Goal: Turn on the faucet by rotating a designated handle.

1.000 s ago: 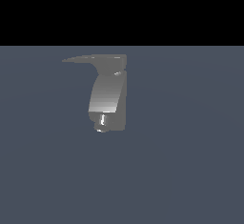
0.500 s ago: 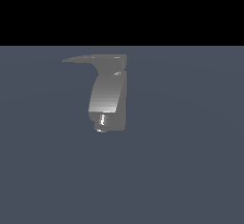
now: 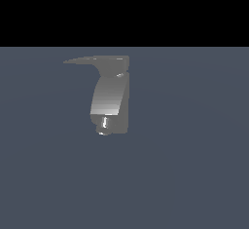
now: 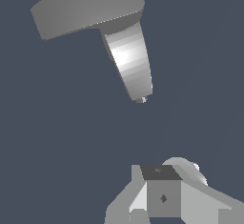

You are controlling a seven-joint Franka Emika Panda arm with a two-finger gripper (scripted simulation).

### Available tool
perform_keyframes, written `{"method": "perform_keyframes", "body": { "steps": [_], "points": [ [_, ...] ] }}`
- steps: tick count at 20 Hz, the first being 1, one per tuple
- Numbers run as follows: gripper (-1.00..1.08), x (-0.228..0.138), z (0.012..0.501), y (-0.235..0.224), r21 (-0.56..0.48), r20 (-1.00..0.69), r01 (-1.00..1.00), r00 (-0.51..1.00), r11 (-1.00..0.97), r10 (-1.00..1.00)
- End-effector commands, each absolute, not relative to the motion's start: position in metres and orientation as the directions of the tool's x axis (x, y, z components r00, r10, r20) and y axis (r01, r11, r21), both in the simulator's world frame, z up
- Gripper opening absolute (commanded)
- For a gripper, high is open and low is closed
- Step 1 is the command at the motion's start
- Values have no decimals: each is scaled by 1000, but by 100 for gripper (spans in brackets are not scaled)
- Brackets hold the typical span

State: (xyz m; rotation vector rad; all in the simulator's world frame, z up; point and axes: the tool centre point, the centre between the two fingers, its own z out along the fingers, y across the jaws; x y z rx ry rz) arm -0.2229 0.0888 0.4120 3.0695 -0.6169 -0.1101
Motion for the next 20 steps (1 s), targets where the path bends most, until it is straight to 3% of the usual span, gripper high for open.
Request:
{"method": "perform_keyframes", "body": {
  "steps": [1, 20],
  "points": [
    [-100, -215, 405, 99, 22, -65, -435, 898, -900, -436],
    [-100, -140, 355, 157, 20, -49, -751, 659, -660, -751]
  ]
}}
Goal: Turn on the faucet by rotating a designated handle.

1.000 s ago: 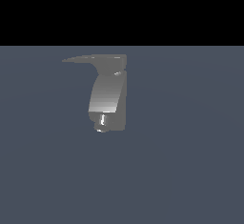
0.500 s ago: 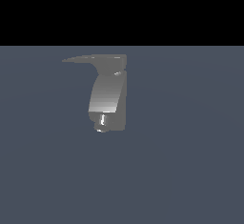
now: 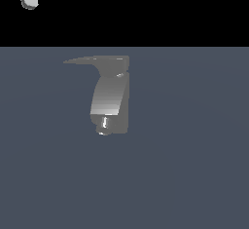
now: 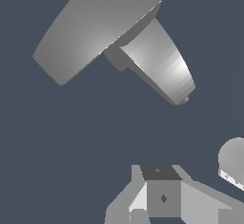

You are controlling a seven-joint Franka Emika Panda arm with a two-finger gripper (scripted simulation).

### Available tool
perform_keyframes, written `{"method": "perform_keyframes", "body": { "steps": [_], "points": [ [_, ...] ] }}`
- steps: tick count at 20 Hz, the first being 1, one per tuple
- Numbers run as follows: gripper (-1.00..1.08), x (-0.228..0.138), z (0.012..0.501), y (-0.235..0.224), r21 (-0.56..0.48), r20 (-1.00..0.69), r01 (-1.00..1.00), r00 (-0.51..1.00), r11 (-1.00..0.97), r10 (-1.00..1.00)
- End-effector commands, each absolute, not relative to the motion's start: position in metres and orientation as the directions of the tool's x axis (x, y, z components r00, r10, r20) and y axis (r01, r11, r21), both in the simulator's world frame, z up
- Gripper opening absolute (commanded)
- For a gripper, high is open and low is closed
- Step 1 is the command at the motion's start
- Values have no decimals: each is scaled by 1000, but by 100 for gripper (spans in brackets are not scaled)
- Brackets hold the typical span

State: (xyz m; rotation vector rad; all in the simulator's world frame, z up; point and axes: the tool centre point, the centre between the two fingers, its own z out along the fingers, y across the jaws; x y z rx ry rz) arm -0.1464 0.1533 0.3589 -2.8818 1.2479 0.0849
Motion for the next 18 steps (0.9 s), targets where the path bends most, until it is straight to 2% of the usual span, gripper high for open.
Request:
{"method": "perform_keyframes", "body": {
  "steps": [1, 18],
  "points": [
    [-100, -135, 352, 159, 20, -48, -764, 644, -645, -764],
    [-100, -55, 311, 177, 15, -32, -935, 354, -355, -935]
  ]
}}
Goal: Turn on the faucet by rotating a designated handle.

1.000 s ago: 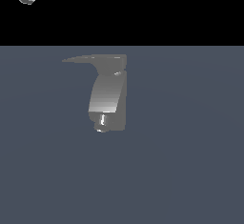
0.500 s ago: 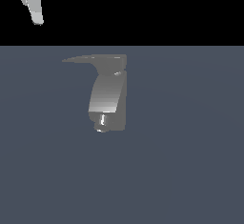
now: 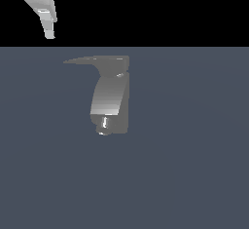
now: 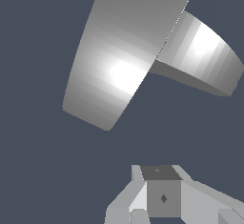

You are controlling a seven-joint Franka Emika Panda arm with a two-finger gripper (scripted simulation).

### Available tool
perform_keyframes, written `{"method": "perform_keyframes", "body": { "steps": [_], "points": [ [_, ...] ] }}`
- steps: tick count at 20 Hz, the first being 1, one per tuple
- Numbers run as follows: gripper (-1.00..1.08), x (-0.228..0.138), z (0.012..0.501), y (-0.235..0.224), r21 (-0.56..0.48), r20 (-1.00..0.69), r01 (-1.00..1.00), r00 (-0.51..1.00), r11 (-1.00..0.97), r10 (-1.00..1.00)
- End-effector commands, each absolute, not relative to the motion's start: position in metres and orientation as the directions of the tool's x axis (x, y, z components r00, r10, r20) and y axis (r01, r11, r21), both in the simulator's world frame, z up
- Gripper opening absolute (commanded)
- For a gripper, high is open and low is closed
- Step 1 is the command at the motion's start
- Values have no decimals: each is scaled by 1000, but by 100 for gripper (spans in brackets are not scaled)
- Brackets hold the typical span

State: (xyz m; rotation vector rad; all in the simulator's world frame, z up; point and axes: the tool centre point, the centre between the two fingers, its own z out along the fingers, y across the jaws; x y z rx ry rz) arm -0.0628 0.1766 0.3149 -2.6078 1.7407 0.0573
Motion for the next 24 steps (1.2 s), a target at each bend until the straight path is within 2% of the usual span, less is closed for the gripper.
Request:
{"method": "perform_keyframes", "body": {
  "steps": [1, 24],
  "points": [
    [-100, -50, 309, 177, 14, -31, -942, 336, -336, -941],
    [-100, 61, 254, 149, 2, -1, -992, -124, 124, -992]
  ]
}}
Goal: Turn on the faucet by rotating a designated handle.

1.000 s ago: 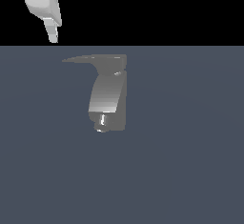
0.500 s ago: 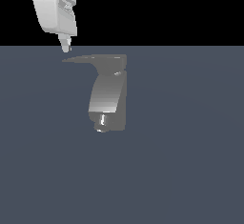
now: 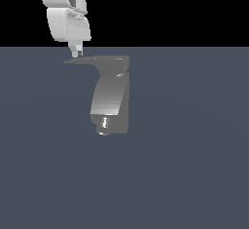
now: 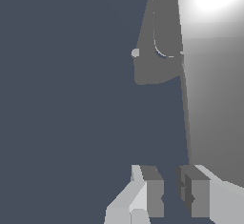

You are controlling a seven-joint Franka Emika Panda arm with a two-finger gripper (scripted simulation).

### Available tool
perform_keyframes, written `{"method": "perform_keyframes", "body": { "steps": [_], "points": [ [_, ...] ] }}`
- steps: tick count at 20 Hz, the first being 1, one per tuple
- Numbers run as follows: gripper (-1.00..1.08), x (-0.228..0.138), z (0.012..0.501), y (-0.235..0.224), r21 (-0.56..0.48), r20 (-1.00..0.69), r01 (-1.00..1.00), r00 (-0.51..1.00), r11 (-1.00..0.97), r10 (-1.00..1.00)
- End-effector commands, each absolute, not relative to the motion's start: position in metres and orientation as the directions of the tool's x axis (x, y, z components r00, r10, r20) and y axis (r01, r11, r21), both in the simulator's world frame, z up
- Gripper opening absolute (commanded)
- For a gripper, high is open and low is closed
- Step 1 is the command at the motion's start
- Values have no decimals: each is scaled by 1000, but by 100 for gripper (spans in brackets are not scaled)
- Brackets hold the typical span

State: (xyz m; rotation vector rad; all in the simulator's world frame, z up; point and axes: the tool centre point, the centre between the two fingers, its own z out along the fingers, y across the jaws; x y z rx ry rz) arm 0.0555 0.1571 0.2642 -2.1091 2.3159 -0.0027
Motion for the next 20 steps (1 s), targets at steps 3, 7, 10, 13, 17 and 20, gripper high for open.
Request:
{"method": "perform_keyframes", "body": {
  "steps": [3, 7, 10, 13, 17, 20],
  "points": [
    [-100, 68, 251, 145, 1, 0, -987, -158, 158, -987],
    [-100, 74, 248, 141, 0, 1, -983, -184, 184, -983],
    [-100, 75, 248, 141, 0, 0, -982, -188, 188, -982],
    [-100, 75, 248, 141, 0, 0, -982, -188, 188, -982],
    [-100, 67, 264, 153, -21, -7, -984, -175, 175, -985],
    [-100, 58, 262, 154, -19, -6, -984, -176, 176, -984]
  ]
}}
